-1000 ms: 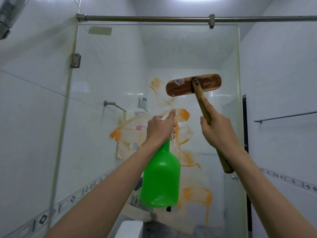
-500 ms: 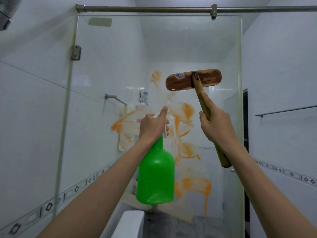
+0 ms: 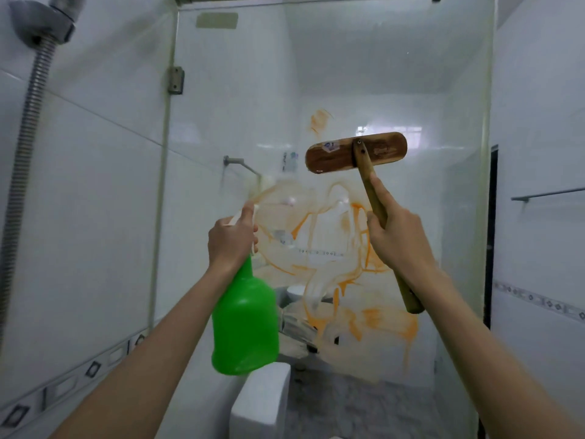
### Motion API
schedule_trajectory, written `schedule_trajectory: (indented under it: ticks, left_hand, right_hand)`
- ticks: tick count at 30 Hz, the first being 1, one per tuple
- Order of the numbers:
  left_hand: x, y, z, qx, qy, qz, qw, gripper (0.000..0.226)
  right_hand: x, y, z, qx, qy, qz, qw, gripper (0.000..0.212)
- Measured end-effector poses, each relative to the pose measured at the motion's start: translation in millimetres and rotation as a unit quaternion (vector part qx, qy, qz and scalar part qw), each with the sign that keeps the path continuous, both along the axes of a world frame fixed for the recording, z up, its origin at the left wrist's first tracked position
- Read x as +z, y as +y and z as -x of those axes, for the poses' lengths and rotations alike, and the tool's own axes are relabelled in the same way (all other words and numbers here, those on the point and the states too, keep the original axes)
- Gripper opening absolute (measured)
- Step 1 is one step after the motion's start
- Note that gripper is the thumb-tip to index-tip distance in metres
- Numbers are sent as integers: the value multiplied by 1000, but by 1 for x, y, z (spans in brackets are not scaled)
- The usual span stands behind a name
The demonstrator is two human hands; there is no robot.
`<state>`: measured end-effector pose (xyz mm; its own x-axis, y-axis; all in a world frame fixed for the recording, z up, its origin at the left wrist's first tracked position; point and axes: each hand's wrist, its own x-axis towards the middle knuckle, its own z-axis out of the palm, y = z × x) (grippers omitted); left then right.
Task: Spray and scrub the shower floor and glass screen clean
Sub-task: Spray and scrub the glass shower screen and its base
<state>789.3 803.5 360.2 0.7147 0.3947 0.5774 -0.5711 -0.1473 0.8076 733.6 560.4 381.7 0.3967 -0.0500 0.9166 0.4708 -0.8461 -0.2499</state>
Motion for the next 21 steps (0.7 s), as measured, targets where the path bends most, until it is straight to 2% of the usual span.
schedule_trajectory:
  ticks: [9,16,21]
  left_hand:
    - [-25,37,0,46,16,34,998,53]
    - [-42,33,-5,27,46,16,998,49]
    - [-56,23,-9,26,37,20,999,53]
  right_hand:
    - [-21,33,-12,28,19,4,999,66]
    - [-34,33,-15,28,16,-1,999,67]
    - [-40,20,-11,14,6,-2,1000,68]
